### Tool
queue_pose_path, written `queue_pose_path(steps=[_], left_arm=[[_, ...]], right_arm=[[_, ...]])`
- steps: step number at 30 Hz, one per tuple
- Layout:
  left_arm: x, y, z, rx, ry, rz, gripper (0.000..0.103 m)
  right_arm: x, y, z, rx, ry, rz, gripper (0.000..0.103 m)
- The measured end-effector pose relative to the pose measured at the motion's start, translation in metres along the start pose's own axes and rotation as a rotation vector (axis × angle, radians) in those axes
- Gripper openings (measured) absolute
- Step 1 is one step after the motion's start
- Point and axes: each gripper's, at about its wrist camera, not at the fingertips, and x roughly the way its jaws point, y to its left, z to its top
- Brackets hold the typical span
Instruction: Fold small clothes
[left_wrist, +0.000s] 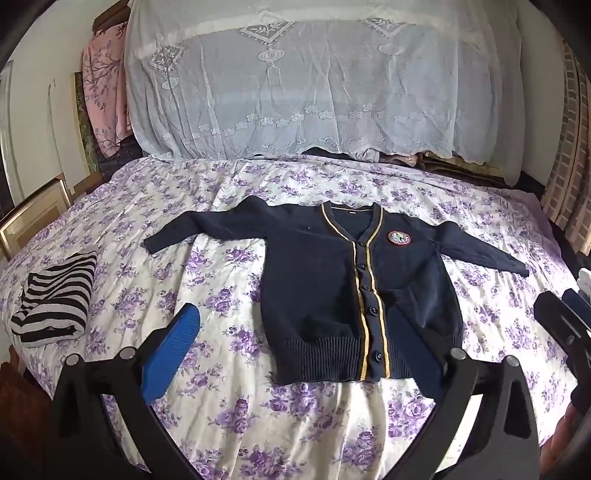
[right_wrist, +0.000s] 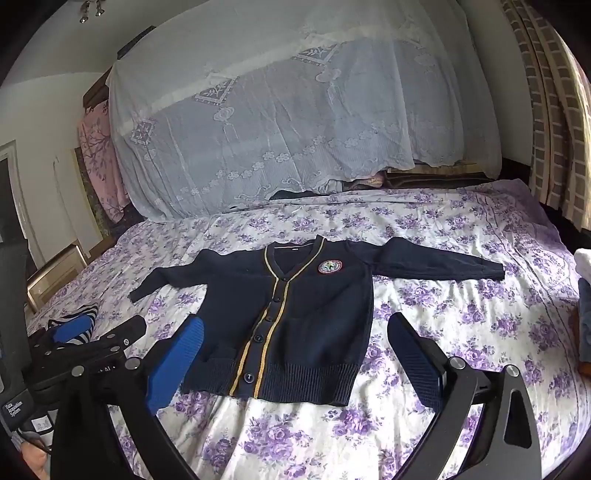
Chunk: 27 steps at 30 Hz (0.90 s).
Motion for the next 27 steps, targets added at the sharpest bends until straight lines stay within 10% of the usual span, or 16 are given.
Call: queue_pose_path(steps=[27], left_arm=[[-0.0021,0.0024,0.0015,-0.017,0.013,0.000,0.099]], right_arm=[[-0.0048,-0.0005,0.0017,-0.002,-0.011,0.001,0.100]])
